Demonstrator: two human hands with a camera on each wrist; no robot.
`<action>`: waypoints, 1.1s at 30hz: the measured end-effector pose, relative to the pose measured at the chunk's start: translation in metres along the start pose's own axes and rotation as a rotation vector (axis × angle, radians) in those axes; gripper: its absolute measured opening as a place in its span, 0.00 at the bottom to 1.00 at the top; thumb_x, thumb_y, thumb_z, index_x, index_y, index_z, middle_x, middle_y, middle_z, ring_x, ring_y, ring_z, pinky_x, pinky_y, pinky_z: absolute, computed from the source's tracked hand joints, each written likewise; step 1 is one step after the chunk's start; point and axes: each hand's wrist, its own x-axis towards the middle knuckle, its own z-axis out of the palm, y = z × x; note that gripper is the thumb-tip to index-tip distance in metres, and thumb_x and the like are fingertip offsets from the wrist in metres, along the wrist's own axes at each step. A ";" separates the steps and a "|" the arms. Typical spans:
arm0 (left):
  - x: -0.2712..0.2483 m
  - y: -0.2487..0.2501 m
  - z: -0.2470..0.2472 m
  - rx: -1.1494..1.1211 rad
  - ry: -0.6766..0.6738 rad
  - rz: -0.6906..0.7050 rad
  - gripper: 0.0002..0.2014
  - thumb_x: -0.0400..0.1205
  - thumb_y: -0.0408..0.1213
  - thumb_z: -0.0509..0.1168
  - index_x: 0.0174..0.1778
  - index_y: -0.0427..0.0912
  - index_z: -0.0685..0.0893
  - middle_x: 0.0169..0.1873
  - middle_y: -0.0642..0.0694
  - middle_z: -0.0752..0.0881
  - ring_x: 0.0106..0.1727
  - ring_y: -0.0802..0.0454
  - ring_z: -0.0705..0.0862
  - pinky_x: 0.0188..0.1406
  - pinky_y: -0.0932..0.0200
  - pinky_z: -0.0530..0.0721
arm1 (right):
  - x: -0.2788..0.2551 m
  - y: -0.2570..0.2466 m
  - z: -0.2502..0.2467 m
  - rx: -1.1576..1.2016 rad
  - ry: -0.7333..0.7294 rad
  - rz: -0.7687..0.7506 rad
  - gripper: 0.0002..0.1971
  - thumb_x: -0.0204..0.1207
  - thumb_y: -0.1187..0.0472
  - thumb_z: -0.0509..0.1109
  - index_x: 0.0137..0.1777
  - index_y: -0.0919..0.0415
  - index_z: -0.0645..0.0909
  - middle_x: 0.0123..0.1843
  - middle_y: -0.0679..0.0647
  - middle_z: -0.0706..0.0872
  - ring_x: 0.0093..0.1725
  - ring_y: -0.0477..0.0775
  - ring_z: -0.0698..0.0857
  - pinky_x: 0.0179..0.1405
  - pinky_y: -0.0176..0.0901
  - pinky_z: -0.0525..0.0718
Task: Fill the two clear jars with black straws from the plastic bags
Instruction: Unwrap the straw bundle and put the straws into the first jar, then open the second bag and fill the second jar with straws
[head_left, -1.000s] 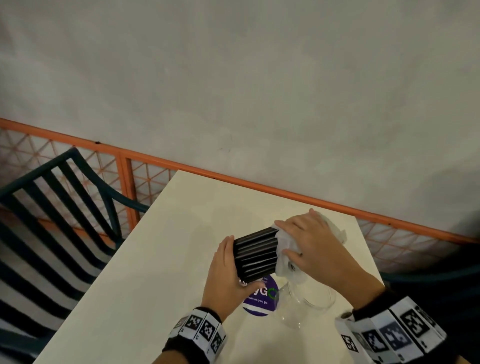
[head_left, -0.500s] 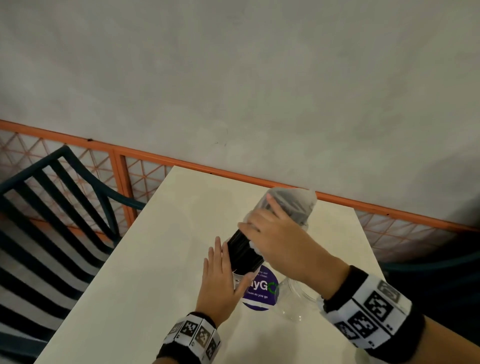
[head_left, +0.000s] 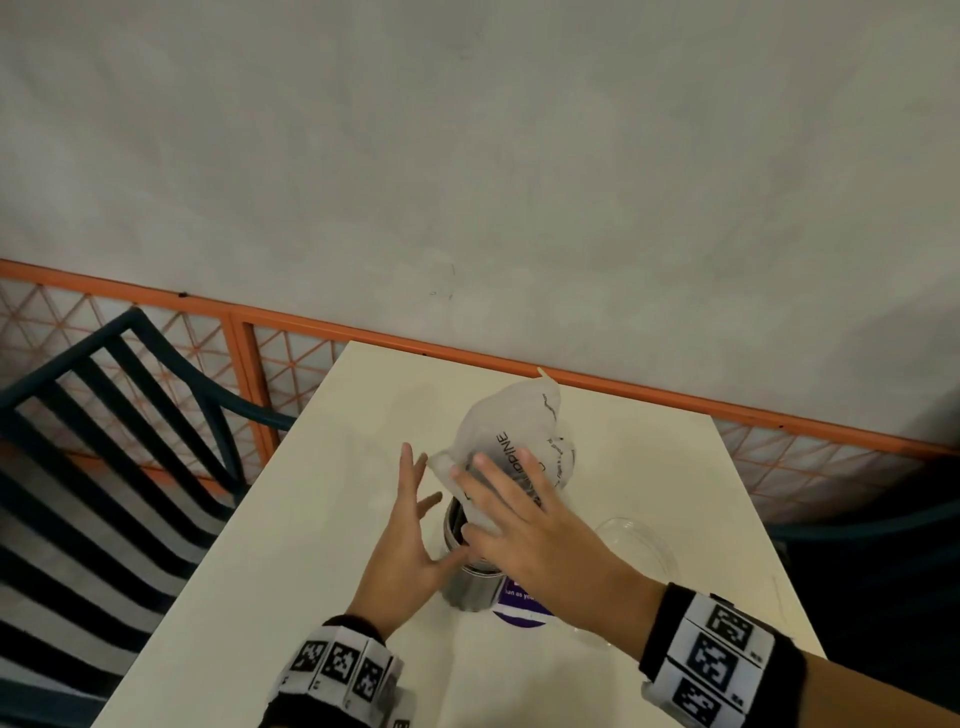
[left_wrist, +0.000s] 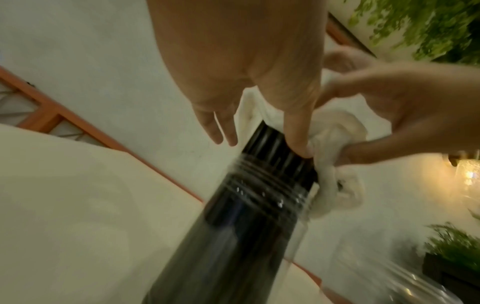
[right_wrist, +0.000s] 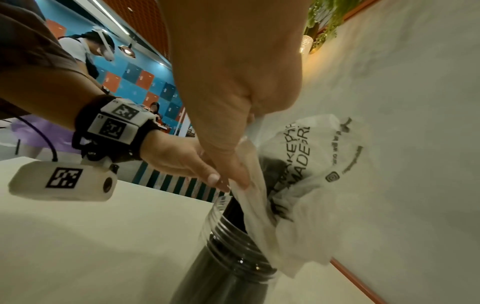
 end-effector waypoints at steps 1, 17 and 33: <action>0.003 0.002 -0.005 0.034 0.020 0.048 0.52 0.71 0.36 0.74 0.74 0.69 0.41 0.72 0.74 0.55 0.65 0.77 0.70 0.61 0.80 0.72 | -0.003 0.002 0.001 0.027 0.001 0.008 0.21 0.58 0.48 0.81 0.52 0.46 0.84 0.74 0.59 0.76 0.75 0.62 0.73 0.73 0.66 0.62; 0.014 0.102 -0.031 0.279 0.230 0.301 0.10 0.79 0.39 0.66 0.42 0.59 0.72 0.40 0.65 0.82 0.48 0.73 0.79 0.43 0.80 0.74 | -0.024 0.053 -0.041 0.352 0.439 0.240 0.22 0.72 0.72 0.61 0.65 0.59 0.79 0.71 0.65 0.77 0.75 0.68 0.70 0.77 0.63 0.66; -0.131 0.150 -0.047 -0.035 -0.073 0.097 0.23 0.58 0.60 0.76 0.46 0.54 0.86 0.42 0.48 0.90 0.43 0.51 0.88 0.48 0.64 0.86 | -0.108 -0.018 -0.077 1.368 0.319 0.433 0.04 0.75 0.42 0.56 0.48 0.31 0.67 0.38 0.40 0.80 0.40 0.42 0.80 0.31 0.28 0.74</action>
